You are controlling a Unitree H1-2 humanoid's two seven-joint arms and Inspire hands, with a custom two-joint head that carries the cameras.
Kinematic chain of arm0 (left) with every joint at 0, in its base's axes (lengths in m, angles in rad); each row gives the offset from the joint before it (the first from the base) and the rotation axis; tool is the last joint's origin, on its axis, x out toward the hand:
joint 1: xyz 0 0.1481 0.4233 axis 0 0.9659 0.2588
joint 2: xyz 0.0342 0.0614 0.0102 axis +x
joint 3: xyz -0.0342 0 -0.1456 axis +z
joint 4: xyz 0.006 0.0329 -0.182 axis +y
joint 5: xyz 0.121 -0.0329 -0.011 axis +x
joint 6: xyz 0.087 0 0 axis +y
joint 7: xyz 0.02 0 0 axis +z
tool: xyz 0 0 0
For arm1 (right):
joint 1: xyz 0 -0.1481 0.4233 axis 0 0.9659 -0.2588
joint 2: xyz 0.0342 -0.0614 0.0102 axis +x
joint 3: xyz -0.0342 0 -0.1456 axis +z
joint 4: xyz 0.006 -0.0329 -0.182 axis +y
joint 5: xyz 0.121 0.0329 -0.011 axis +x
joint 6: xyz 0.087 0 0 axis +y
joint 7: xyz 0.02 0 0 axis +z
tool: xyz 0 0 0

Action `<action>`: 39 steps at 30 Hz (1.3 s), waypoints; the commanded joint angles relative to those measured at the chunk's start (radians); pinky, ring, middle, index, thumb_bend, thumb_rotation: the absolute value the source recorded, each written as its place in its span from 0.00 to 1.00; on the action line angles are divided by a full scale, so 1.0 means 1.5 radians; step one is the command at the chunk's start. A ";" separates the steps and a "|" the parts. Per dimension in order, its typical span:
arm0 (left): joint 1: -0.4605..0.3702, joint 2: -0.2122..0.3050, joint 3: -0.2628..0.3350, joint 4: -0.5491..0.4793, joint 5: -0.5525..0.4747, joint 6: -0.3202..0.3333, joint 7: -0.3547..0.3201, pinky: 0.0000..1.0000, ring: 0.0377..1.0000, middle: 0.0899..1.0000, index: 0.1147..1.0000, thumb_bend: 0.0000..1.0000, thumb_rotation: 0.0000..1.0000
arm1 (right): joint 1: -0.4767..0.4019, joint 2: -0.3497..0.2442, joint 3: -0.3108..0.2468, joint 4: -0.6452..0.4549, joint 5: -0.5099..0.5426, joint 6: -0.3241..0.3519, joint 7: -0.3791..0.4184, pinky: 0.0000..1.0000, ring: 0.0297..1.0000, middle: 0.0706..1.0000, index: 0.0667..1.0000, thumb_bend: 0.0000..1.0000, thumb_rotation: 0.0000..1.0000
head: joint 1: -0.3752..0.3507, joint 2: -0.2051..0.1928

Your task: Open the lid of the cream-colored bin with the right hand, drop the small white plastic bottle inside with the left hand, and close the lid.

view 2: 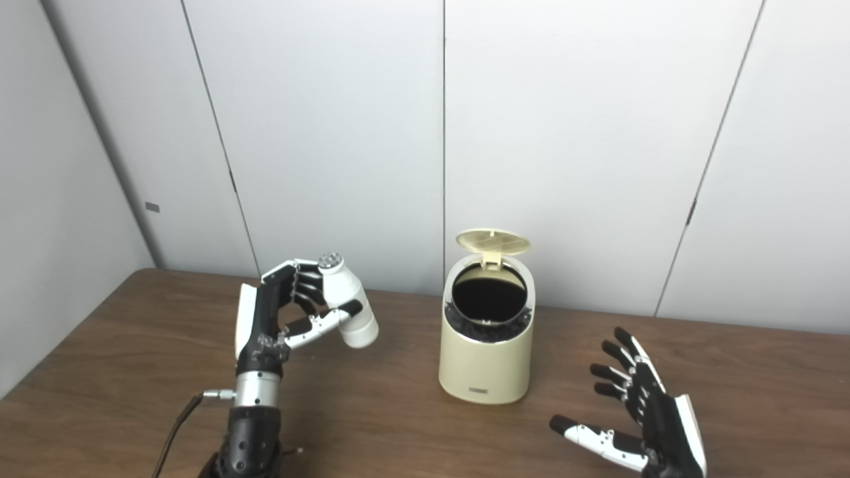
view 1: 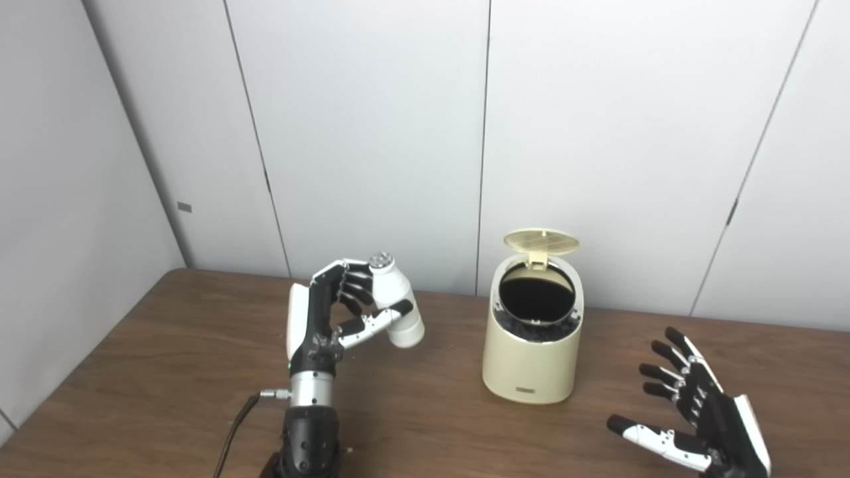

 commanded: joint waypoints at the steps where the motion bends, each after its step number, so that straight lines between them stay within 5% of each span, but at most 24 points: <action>1: -0.031 0.000 -0.002 -0.024 0.005 -0.003 -0.002 0.30 0.39 0.42 0.46 0.50 0.00 | -0.022 0.005 0.001 -0.005 0.002 -0.038 -0.007 0.70 0.76 0.86 0.90 0.81 0.09 | -0.003 -0.002; 17: -0.117 -0.054 -0.025 -0.046 0.013 0.019 -0.012 0.33 0.40 0.43 0.45 0.50 0.00 | -0.028 0.020 0.007 0.016 -0.015 -0.049 -0.023 0.73 0.77 0.88 0.90 0.81 0.12 | -0.032 -0.010; 39: -0.137 -0.091 -0.045 -0.048 0.019 0.015 -0.013 0.32 0.40 0.43 0.45 0.50 0.00 | -0.037 0.032 0.011 0.025 -0.029 -0.048 -0.037 0.71 0.76 0.86 0.89 0.83 0.16 | -0.047 -0.008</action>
